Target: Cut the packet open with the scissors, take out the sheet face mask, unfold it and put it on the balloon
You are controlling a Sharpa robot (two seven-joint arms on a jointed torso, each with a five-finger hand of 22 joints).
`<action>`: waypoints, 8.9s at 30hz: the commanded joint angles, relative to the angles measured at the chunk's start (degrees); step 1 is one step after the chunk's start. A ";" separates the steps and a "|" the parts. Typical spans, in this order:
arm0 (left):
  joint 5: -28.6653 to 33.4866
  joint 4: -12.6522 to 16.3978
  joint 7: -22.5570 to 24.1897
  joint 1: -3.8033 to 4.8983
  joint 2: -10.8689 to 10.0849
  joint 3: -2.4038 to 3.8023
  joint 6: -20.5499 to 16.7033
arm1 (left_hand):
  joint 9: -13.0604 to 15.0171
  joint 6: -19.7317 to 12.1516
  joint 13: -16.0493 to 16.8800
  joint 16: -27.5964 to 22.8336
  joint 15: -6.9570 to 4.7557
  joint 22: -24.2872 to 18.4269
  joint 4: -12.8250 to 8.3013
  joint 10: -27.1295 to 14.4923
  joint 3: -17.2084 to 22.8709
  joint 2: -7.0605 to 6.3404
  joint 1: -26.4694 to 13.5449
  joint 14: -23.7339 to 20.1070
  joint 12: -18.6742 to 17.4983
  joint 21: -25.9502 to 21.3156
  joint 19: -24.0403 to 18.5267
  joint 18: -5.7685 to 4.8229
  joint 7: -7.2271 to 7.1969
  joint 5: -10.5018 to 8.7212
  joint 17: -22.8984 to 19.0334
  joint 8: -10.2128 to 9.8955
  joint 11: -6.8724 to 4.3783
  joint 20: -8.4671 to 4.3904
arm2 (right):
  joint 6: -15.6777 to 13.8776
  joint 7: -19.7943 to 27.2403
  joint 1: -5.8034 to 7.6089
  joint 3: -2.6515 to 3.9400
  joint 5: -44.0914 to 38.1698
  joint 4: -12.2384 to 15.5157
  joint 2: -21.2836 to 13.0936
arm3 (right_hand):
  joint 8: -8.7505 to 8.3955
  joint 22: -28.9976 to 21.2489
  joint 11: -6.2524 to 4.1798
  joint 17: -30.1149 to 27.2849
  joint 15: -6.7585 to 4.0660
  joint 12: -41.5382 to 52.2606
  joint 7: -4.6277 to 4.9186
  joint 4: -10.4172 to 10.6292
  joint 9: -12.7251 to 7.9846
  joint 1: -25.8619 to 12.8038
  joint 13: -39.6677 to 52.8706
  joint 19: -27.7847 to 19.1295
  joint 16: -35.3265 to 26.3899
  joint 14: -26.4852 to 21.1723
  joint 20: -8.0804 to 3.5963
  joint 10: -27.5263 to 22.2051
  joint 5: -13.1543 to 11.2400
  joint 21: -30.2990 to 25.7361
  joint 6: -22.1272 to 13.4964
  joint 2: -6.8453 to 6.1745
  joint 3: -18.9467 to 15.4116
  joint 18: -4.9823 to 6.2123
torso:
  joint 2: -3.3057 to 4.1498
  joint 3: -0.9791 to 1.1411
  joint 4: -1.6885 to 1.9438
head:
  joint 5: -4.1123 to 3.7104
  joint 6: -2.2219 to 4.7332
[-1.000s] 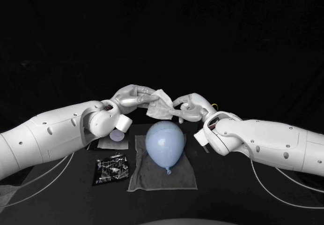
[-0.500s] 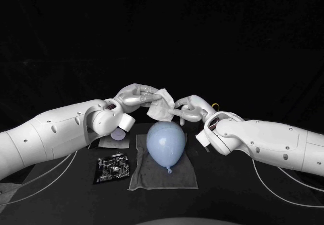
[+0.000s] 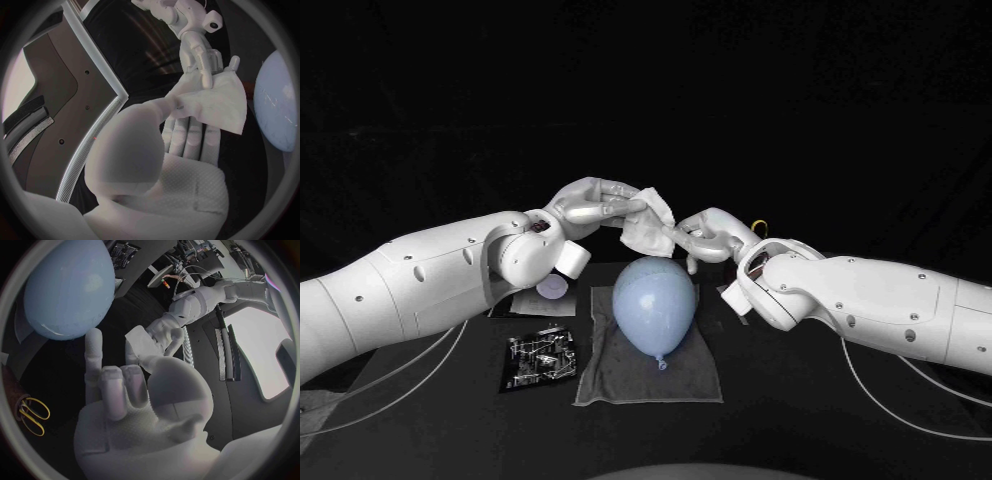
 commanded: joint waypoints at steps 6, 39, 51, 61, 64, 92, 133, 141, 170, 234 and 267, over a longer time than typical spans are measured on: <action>0.48 -0.13 0.96 0.10 0.18 0.10 -0.34 | 0.50 0.17 0.07 -0.31 0.04 -0.03 -0.22 0.50 0.02 0.57 -0.19 0.34 -0.22 -0.19 -0.48 1.10 0.04 0.33 0.05 0.19 0.06 0.05 | 2.08 -1.96 -0.01 0.01 -2.45 -0.10 -0.42 | 1.12 0.10 -1.35 13.34 -1.44 2.10 -0.97 0.61 0.23 -3.54 13.84 1.70 0.43 5.10 -1.01 5.44 0.28 -0.34 2.12 1.41 -5.04 0.34 | 0.02 0.06 -0.02 | -0.13 0.05; 0.00 -0.19 0.70 0.13 -0.20 0.08 -0.81 | 0.56 0.12 0.07 -0.35 0.06 -0.01 -0.36 0.47 0.14 0.59 -0.25 0.30 -0.23 -0.22 -0.53 1.13 0.07 0.33 0.08 0.17 0.08 0.10 | -0.80 5.86 0.45 0.18 2.44 3.33 -5.11 | -11.60 -3.10 5.41 -6.90 4.54 -18.58 6.55 -4.91 -3.94 15.16 -8.03 -3.48 -5.89 -9.34 4.36 -11.34 0.21 -8.31 -13.61 -11.54 -19.89 0.15 | 0.00 0.06 -0.04 | -0.13 0.16; -2.12 -0.31 0.88 0.12 0.23 0.06 -3.09 | 0.61 0.11 0.08 -0.38 0.08 0.01 -0.42 0.46 0.18 0.56 -0.37 0.29 -0.23 -0.23 -0.56 1.14 0.09 0.33 0.12 0.18 0.10 0.14 | -2.58 7.04 3.76 0.60 5.01 6.35 -5.62 | -11.76 -3.12 5.49 -6.39 4.61 -18.11 6.62 -4.81 -3.97 15.19 -7.63 -3.47 -5.69 -8.99 4.42 -11.03 0.21 -8.38 -13.75 -11.60 -20.34 0.16 | 0.02 0.02 0.02 | -0.39 0.73; -2.43 -0.31 0.94 0.12 0.35 0.04 -3.92 | 0.65 0.09 0.08 -0.40 0.10 0.01 -0.45 0.43 0.19 0.53 -0.50 0.27 -0.25 -0.25 -0.60 1.14 0.12 0.33 0.14 0.17 0.12 0.18 | -2.30 4.82 4.60 0.68 5.37 5.19 -3.63 | -11.64 -3.00 5.44 -4.89 4.63 -15.99 6.50 -3.52 -3.69 15.08 -6.16 -2.87 -4.82 -7.80 4.55 -9.65 0.18 -8.34 -12.73 -10.72 -22.85 0.28 | 0.04 -0.01 0.07 | -0.48 0.80; -2.44 -0.20 0.96 0.12 0.39 0.04 -3.87 | 0.65 0.09 0.08 -0.40 0.10 0.01 -0.45 0.43 0.19 0.53 -0.50 0.27 -0.25 -0.25 -0.60 1.14 0.12 0.33 0.14 0.17 0.12 0.18 | -1.91 3.51 4.67 0.68 5.08 4.23 -2.88 | -11.30 -2.88 5.22 -4.05 4.44 -14.96 6.24 -2.99 -3.48 15.23 -5.33 -2.51 -4.41 -7.07 4.44 -8.84 0.17 -8.19 -11.89 -10.06 -23.65 0.33 | 0.02 -0.02 0.09 | -0.38 0.72; -3.55 -0.07 0.93 0.11 0.60 0.04 -3.49 | 0.65 0.09 0.08 -0.40 0.10 0.01 -0.45 0.43 0.19 0.53 -0.50 0.27 -0.25 -0.25 -0.60 1.14 0.12 0.33 0.14 0.17 0.12 0.18 | -5.25 3.15 4.74 0.66 3.00 3.67 -1.19 | -7.47 4.52 1.02 15.05 0.32 1.65 1.78 -6.05 -2.23 24.42 13.17 6.44 0.78 5.97 0.42 4.88 0.23 0.71 -1.90 -4.16 -22.27 -0.29 | 0.04 0.03 0.02 | -0.41 0.71; -11.89 1.10 -0.65 0.11 0.20 -0.01 -9.18 | -2.11 -14.69 -0.88 -3.79 4.79 -0.30 2.24 -13.67 -3.30 -4.71 -7.61 -11.10 -0.66 -3.12 -8.05 -1.18 4.12 0.30 -0.61 -8.63 5.30 1.98 | -9.17 3.17 4.86 0.86 5.33 5.85 -2.07 | -4.95 47.20 -0.80 15.05 -1.60 3.12 -0.07 -12.92 3.07 18.03 15.05 30.28 0.78 5.97 -1.71 6.04 0.25 31.98 0.49 -4.86 -2.85 -8.24 | 0.01 0.06 0.00 | -0.25 0.60; -12.38 0.54 -1.30 0.11 -0.03 -0.06 -13.48 | -3.67 -20.46 -0.69 -3.93 8.32 -1.02 4.51 -23.44 -12.01 -3.16 -5.80 -24.81 0.35 -3.79 -25.08 -5.65 4.86 0.31 -4.51 -11.02 8.60 2.00 | -7.70 0.65 5.61 1.00 7.21 6.54 -3.32 | -4.66 46.82 -0.82 15.05 -1.60 3.12 -0.09 -13.80 3.68 16.51 15.05 30.00 0.78 5.97 -1.67 6.04 0.25 31.72 0.42 -5.41 -0.85 -8.14 | -0.04 0.00 -0.04 | -0.50 0.62; -0.27 9.33 6.04 -1.88 -2.82 -0.19 -16.18 | -3.74 -10.30 -0.96 4.87 2.92 0.78 8.93 -14.91 -8.79 0.45 2.18 -7.15 4.62 3.19 -0.41 1.20 3.92 0.33 -3.49 -7.05 4.11 -0.68 | -12.42 -17.78 6.68 1.03 -2.17 2.57 -2.01 | -4.34 45.59 -0.95 15.05 -1.69 3.12 -0.22 -15.07 4.37 14.69 15.05 29.27 0.78 5.97 -1.69 6.04 0.24 30.89 0.49 -6.25 1.16 -7.82 | 0.01 -0.03 0.07 | -1.39 1.15; 8.58 5.91 1.93 -4.19 3.98 -0.05 -10.85 | -9.89 -20.89 -1.36 -4.29 8.34 -1.04 12.88 -33.32 -18.08 4.70 -18.67 -28.16 -1.19 -3.72 -26.75 -5.50 8.09 0.26 -13.61 -13.42 8.76 2.03 | -11.65 -19.15 8.92 1.17 -5.23 4.66 1.52 | -4.99 43.56 -0.71 15.05 -1.60 3.12 0.14 -16.19 4.74 12.34 15.05 28.13 0.78 5.97 -1.69 6.04 0.23 29.49 -0.90 -7.34 2.71 -7.33 | 0.08 -0.04 0.11 | -1.28 1.72; 13.45 4.25 -0.57 -4.13 4.71 -0.03 -4.59 | -9.98 -17.46 -0.83 -1.62 6.81 -0.37 13.12 -24.09 -35.12 13.92 -34.66 -14.25 -0.48 -2.97 -14.57 -2.34 7.98 0.22 -12.24 -12.63 8.08 1.97 | -3.34 -19.28 9.95 1.15 -0.69 2.20 3.95 | -12.86 41.70 1.49 15.05 0.38 3.12 2.52 0.67 2.21 -9.35 15.05 27.02 0.78 5.97 0.18 6.04 3.01 27.54 -3.78 -4.09 -12.47 -6.81 | 0.00 -0.01 0.03 | -0.93 2.10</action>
